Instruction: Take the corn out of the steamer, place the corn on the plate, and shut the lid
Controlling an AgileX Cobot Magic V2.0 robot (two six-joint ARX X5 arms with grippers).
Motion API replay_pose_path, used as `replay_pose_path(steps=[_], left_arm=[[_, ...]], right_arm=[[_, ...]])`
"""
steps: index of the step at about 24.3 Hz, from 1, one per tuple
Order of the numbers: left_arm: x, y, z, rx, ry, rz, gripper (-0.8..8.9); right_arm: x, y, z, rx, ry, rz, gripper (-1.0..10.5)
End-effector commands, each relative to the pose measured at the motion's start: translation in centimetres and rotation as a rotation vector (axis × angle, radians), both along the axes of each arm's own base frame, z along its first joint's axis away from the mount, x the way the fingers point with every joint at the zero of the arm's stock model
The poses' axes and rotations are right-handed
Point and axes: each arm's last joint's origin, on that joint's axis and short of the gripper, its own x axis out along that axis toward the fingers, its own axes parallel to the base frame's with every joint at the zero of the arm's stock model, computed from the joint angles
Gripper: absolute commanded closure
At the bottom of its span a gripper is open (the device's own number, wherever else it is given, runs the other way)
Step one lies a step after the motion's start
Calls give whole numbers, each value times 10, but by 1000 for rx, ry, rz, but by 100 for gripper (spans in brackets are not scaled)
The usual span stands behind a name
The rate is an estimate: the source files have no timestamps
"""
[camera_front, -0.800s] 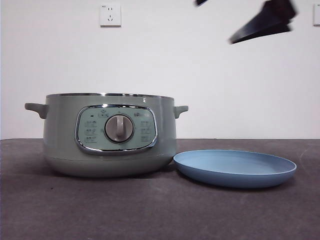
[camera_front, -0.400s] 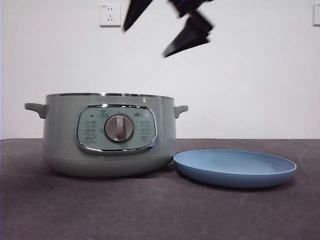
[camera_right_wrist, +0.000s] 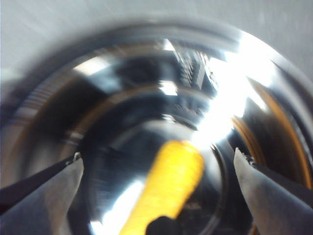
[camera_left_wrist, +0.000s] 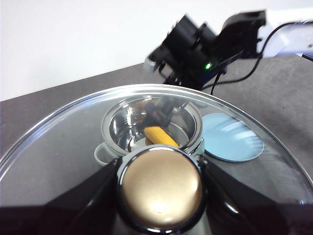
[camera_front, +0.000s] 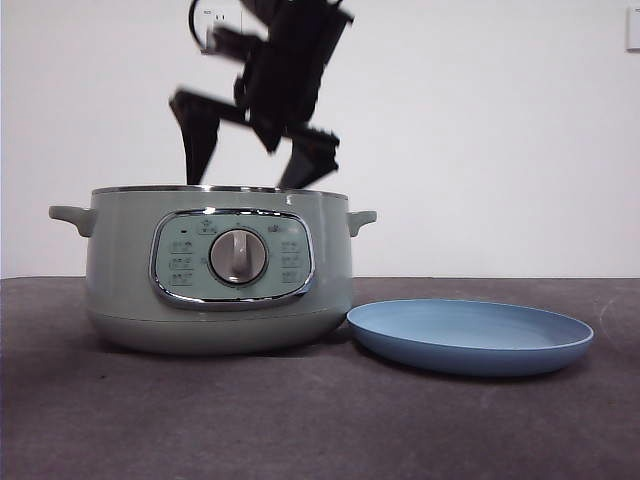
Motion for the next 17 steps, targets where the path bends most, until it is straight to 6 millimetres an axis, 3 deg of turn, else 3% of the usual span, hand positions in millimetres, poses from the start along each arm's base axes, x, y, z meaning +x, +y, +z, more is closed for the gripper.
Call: replay_pose_path(steps=[1, 9, 17], left_arm=[[-5, 1, 7, -20, -67, 2, 822], [-5, 1, 7, -19, -64, 1, 822], [-5, 1, 7, -19, -64, -2, 822]], right_arm=[[5, 5, -19, -34, 18, 3, 325], [11, 11, -50, -86, 64, -4, 362], [7, 18, -68, -138, 100, 24, 362]])
